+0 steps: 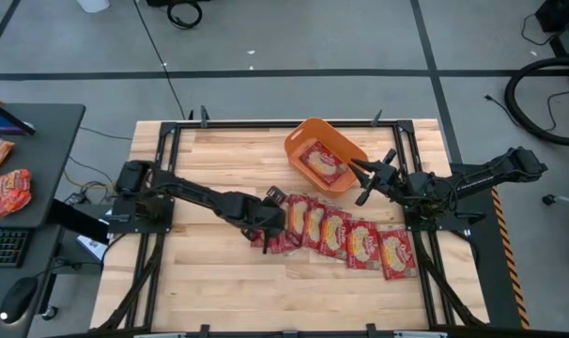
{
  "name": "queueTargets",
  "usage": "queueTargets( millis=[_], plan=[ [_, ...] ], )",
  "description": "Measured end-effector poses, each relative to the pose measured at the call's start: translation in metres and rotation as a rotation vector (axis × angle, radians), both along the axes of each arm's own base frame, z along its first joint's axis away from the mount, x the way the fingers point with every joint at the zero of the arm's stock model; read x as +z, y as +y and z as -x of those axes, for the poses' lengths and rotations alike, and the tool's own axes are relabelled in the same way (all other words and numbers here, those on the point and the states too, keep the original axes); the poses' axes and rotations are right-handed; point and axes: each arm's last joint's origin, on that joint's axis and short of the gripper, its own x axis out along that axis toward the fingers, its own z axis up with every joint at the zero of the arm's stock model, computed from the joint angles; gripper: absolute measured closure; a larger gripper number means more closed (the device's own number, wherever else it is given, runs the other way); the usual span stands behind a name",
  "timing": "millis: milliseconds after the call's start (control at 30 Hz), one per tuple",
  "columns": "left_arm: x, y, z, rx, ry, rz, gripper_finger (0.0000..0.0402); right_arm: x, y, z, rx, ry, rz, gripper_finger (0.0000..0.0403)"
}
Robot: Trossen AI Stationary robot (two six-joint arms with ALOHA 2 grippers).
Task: Sort popcorn bags into baskets
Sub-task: Put the popcorn bag into the bin
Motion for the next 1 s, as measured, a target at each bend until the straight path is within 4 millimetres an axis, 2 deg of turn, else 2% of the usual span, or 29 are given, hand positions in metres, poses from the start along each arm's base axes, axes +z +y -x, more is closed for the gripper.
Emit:
queueTargets(
  millis=[167, 433, 733, 1000],
  plan=[
    [0.000, -0.007, 0.018, -0.028, -0.015, 0.004, 0.0269, 0.000, 0.000, 0.000, 0.000, 0.000, 0.000, 0.0326],
    [-0.030, -0.027, 0.034, -0.181, -0.044, -0.021, 0.0269, -0.001, 0.000, -0.001, 0.016, 0.000, -0.006, 0.0326],
    [-0.035, -0.035, 0.030, -0.192, -0.110, -0.002, 0.0272, -0.001, -0.003, -0.001, 0.001, -0.011, -0.021, 0.0326],
    [-0.052, -0.031, 0.027, -0.183, -0.052, -0.019, 0.0302, -0.001, -0.003, -0.002, 0.015, -0.008, -0.019, 0.0326]
  ],
)
